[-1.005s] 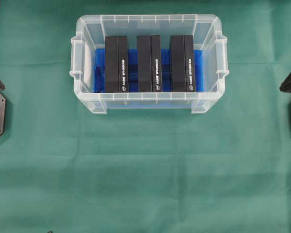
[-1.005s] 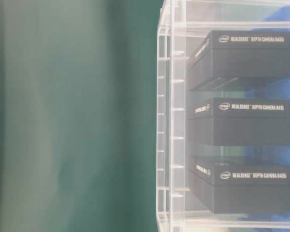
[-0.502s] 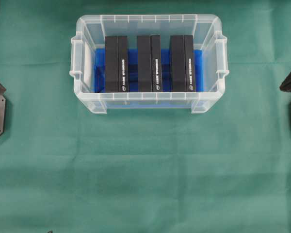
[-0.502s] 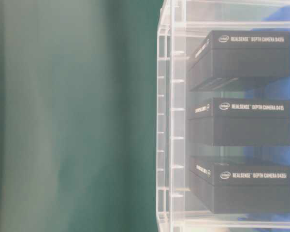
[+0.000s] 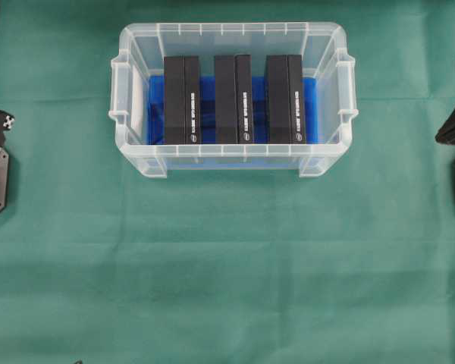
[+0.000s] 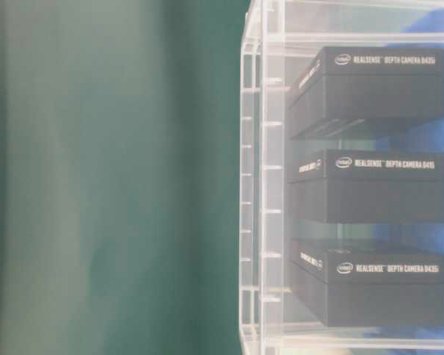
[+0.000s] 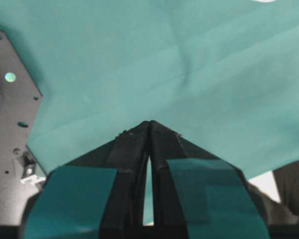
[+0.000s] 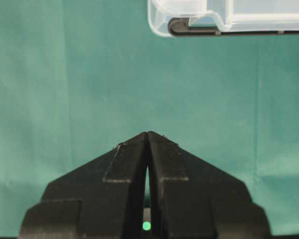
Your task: Take the box out of the case with the left arm.
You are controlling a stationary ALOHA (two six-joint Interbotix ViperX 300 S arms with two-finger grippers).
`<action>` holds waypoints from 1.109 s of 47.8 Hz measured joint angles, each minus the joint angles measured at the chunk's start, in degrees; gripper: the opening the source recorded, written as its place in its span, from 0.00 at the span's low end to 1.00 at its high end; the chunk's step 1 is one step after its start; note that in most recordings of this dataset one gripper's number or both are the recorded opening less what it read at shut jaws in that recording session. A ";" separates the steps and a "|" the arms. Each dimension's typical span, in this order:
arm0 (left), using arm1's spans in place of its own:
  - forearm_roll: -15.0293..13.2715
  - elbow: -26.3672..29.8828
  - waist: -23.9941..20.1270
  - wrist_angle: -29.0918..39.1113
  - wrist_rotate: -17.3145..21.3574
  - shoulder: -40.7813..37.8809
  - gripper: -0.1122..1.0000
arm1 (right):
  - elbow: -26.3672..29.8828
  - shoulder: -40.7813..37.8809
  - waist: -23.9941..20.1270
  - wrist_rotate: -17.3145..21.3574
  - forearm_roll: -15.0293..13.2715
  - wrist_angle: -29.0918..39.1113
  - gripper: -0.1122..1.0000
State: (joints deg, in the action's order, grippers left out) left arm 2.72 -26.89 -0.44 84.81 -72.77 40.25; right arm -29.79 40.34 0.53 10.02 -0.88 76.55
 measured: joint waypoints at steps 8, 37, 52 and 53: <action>-0.09 0.09 -3.87 0.09 -0.62 0.18 0.12 | -0.09 0.00 -0.09 0.00 0.00 0.09 0.12; -0.97 1.14 -25.14 0.18 16.00 -2.46 0.12 | 0.00 0.00 0.00 0.00 -0.18 0.18 0.12; -1.23 1.14 -25.14 0.44 16.70 -3.16 0.12 | 0.00 0.00 -0.09 0.00 -0.18 0.18 0.12; -1.23 1.23 -25.14 0.26 16.79 -3.25 0.12 | 0.00 0.00 0.00 0.00 -0.18 0.18 0.12</action>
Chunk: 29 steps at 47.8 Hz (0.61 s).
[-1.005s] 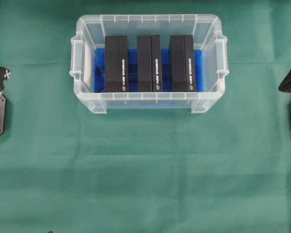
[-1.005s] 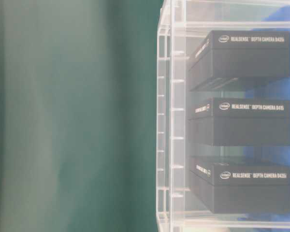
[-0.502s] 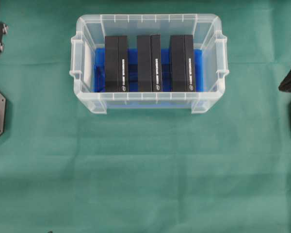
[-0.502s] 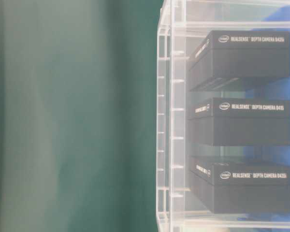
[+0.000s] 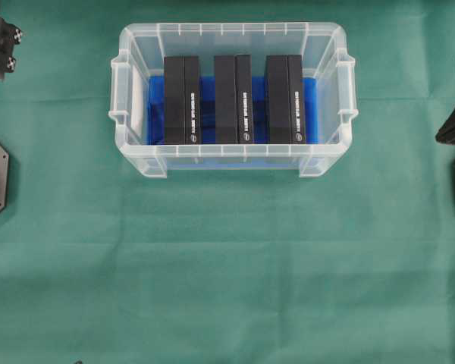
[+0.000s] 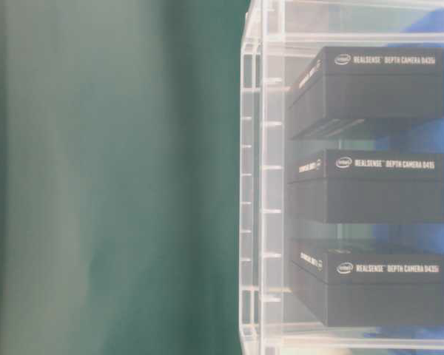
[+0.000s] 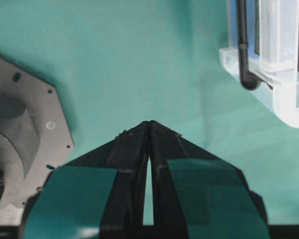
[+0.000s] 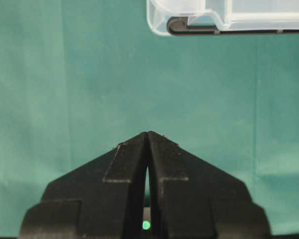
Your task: Take the box out of the case with the left arm.
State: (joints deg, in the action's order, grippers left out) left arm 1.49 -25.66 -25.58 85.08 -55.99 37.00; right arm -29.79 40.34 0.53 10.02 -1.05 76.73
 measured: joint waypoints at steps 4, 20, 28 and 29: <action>0.26 -0.18 -0.09 -0.79 0.09 0.09 0.12 | 0.00 0.09 0.00 0.00 0.00 0.00 0.12; -0.44 -1.23 0.00 1.14 -2.46 -0.18 0.12 | -0.09 -0.70 0.00 0.00 -0.09 0.00 0.12; -0.97 -1.23 0.00 1.49 -3.08 -0.26 0.12 | 0.00 -1.49 0.00 0.00 -0.09 0.00 0.12; -1.05 -1.23 0.00 1.49 -3.25 -0.35 0.13 | -0.09 -1.58 -0.09 0.00 -0.09 0.00 0.12</action>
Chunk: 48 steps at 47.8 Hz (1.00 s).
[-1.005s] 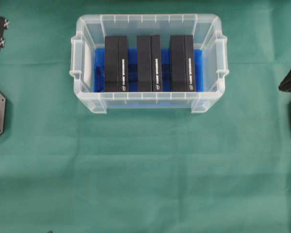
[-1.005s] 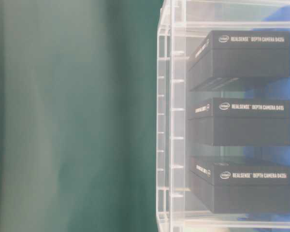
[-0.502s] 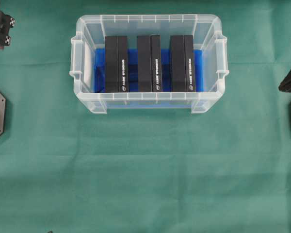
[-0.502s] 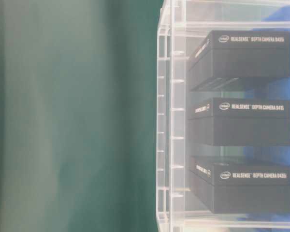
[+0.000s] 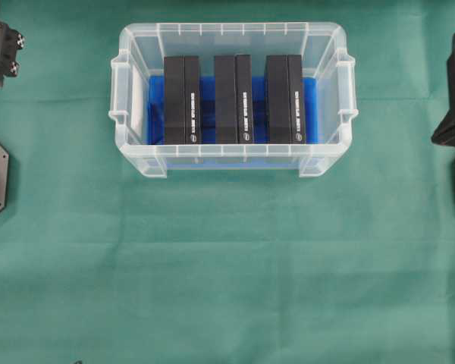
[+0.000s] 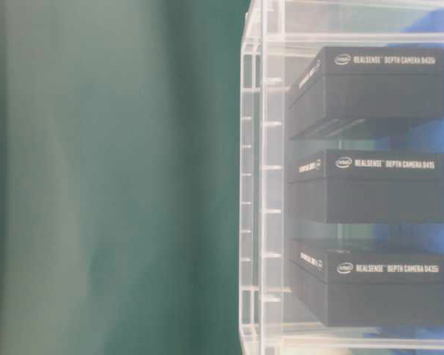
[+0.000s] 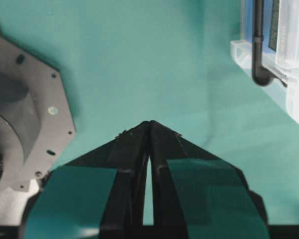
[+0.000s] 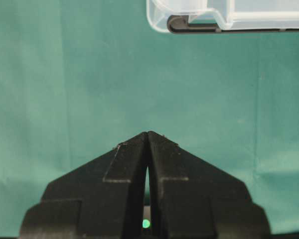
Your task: Take the box out of the case with the left arm.
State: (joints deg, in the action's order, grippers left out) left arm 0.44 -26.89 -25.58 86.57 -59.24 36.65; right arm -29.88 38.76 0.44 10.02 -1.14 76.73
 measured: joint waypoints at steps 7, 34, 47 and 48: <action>0.00 -0.18 0.09 0.00 -0.97 -0.09 0.35 | 0.09 -0.09 0.09 0.00 -0.70 0.00 0.12; 0.00 -0.44 0.53 0.00 -2.11 0.00 0.98 | 0.00 -0.18 0.00 0.00 -2.46 0.00 0.12; 0.00 -0.44 1.32 -0.53 -1.76 -0.53 0.98 | 0.00 -0.09 0.00 -0.09 -2.55 0.00 0.12; 0.00 -0.44 1.58 -0.70 -1.76 -0.79 0.98 | 0.09 -0.18 0.09 -0.09 -2.55 0.00 0.12</action>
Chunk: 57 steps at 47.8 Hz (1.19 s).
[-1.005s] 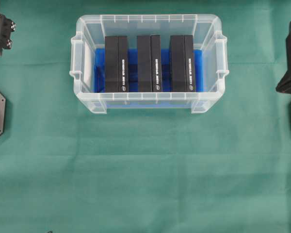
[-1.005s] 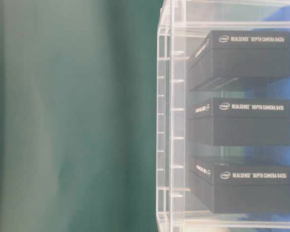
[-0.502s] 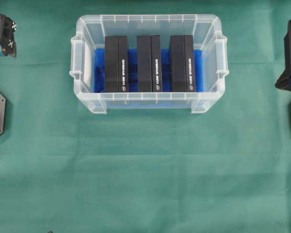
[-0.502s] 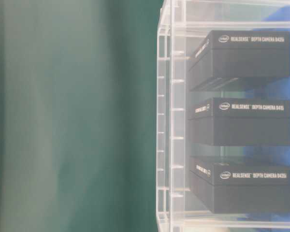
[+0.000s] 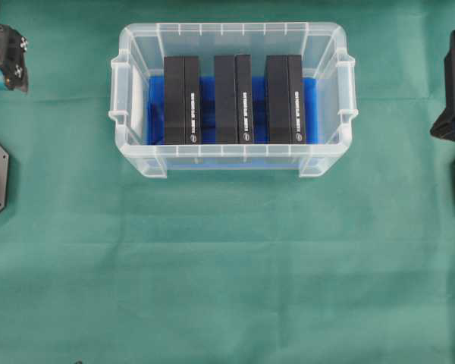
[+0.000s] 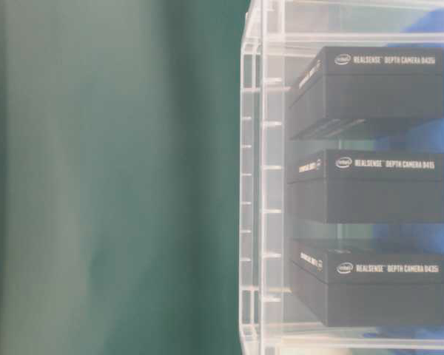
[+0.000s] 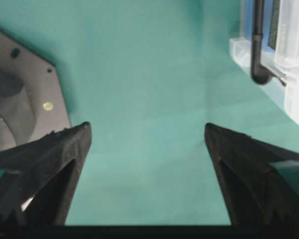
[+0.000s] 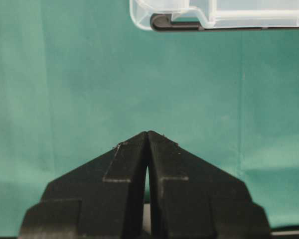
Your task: Take the box out of the case with the left arm.
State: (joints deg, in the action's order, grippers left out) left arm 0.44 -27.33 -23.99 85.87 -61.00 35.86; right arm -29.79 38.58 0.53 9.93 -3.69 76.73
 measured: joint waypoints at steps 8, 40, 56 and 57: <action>0.00 1.14 1.58 -1.41 -0.26 -2.46 0.98 | -0.09 0.09 0.00 0.00 0.00 0.09 0.12; 0.00 21.01 6.86 -3.87 -4.66 -24.52 0.98 | 0.00 -0.44 0.00 0.09 -0.09 0.09 0.12; 0.00 32.78 9.49 -3.96 -6.94 -34.63 0.98 | 0.00 -0.44 0.00 0.00 -0.09 0.35 0.12; 0.00 33.40 9.58 -3.96 -6.94 -35.24 0.98 | 0.00 -0.53 0.00 0.09 -0.09 0.35 0.12</action>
State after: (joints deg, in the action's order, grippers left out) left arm 0.44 6.06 -14.41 81.91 -67.94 0.62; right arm -29.79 38.06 0.53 10.02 -3.78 77.08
